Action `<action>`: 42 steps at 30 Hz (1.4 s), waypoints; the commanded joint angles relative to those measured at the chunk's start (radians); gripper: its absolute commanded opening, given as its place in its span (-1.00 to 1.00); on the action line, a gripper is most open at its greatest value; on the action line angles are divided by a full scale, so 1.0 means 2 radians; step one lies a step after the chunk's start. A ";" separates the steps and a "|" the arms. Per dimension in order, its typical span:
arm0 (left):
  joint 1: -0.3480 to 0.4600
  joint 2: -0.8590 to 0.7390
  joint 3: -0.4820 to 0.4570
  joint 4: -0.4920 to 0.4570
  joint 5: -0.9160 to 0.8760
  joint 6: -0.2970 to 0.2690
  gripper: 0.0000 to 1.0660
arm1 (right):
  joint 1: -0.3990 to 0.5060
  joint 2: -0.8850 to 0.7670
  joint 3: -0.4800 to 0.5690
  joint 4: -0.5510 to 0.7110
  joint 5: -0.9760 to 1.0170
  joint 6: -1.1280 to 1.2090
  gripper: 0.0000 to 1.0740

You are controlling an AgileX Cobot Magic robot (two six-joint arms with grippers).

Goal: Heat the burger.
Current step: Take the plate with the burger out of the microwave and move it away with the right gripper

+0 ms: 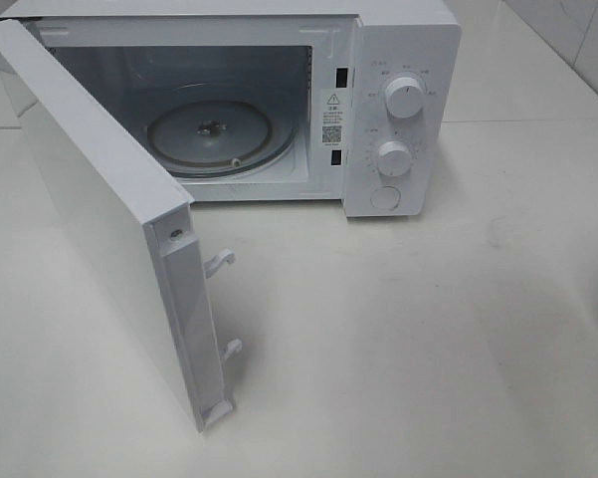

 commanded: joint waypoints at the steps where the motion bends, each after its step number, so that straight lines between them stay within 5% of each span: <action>1: 0.000 -0.007 0.002 0.001 -0.007 -0.003 0.87 | -0.002 0.016 -0.002 -0.041 -0.003 0.038 -1.00; 42: 0.000 -0.007 0.002 0.001 -0.007 -0.003 0.87 | -0.002 0.249 -0.072 -0.079 0.035 0.454 -0.97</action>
